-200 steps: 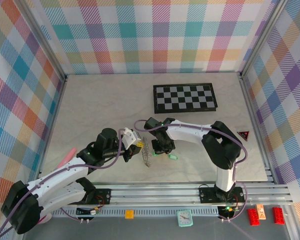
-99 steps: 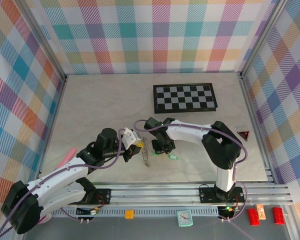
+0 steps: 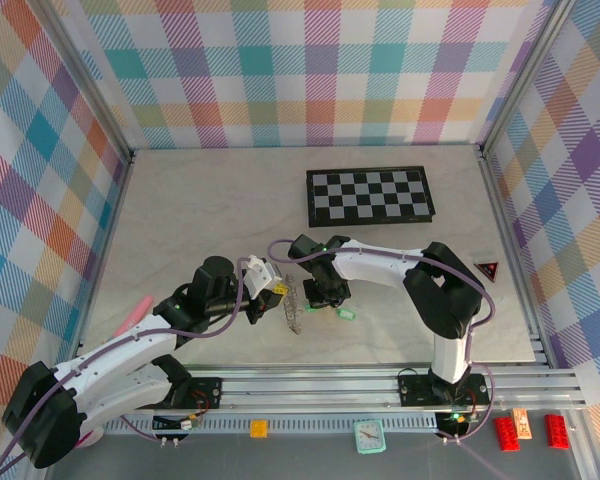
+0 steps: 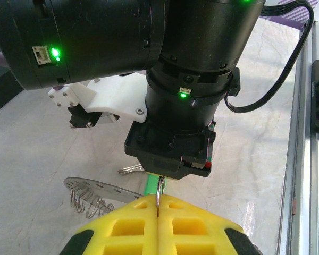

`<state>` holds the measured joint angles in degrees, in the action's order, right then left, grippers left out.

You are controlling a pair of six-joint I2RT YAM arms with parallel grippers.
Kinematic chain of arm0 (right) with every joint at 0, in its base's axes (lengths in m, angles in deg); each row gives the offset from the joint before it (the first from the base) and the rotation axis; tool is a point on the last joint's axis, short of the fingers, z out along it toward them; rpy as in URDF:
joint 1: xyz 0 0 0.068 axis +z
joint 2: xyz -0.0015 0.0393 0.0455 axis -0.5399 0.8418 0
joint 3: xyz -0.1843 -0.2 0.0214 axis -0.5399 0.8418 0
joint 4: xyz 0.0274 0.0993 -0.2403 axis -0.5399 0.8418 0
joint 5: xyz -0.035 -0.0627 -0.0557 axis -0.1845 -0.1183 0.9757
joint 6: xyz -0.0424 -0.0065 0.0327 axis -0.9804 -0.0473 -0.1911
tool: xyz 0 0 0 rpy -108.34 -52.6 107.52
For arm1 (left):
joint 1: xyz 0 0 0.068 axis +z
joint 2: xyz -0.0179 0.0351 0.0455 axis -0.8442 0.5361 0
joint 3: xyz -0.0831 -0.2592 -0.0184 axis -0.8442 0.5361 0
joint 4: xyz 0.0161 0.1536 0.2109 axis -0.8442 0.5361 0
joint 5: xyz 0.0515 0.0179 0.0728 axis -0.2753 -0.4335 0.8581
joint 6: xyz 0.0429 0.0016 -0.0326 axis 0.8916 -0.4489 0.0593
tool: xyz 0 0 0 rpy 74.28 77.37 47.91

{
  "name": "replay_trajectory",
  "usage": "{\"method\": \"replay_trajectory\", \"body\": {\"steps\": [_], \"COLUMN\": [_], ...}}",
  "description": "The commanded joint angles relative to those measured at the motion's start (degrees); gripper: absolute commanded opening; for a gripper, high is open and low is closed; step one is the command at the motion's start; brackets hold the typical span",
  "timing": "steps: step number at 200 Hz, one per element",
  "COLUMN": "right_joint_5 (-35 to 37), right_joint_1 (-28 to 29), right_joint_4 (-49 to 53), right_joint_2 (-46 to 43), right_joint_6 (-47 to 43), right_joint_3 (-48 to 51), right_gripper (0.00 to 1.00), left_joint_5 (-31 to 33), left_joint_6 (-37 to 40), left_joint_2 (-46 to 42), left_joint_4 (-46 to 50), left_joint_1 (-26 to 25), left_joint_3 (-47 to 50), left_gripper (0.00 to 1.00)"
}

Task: Put the keys on the keyring

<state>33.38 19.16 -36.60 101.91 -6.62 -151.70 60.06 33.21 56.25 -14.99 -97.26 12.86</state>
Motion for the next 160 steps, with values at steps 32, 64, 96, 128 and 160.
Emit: {"method": "replay_trajectory", "body": {"steps": [32,64,96,128,160], "right_joint_5": [0.3,0.5,0.5,0.5,0.6], "right_joint_1": [0.5,0.5,0.5,0.5,0.5], "right_joint_4": [1.1,1.1,1.1,1.0,1.0], "right_joint_2": [0.5,0.8,0.8,1.1,1.2], "right_joint_6": [0.0,0.1,0.0,0.0,-0.2], "right_joint_3": [-0.5,-0.6,-0.5,-0.5,-0.4], "right_gripper": [0.12,0.13,0.11,0.13,0.10], "left_joint_5": [-1.0,-1.0,-1.2,-1.4,-1.3], "left_joint_6": [0.9,0.9,0.8,0.8,0.9], "left_joint_2": [-1.0,-1.0,-0.9,-1.0,-1.1], "left_joint_4": [0.9,0.9,0.9,0.8,0.9], "left_joint_1": [-0.6,-0.6,-0.6,-0.6,-0.5], "left_joint_3": [-1.5,-1.5,-1.5,-1.5,-1.5], "left_gripper": [0.00,0.00,0.00,0.00,0.00]}}
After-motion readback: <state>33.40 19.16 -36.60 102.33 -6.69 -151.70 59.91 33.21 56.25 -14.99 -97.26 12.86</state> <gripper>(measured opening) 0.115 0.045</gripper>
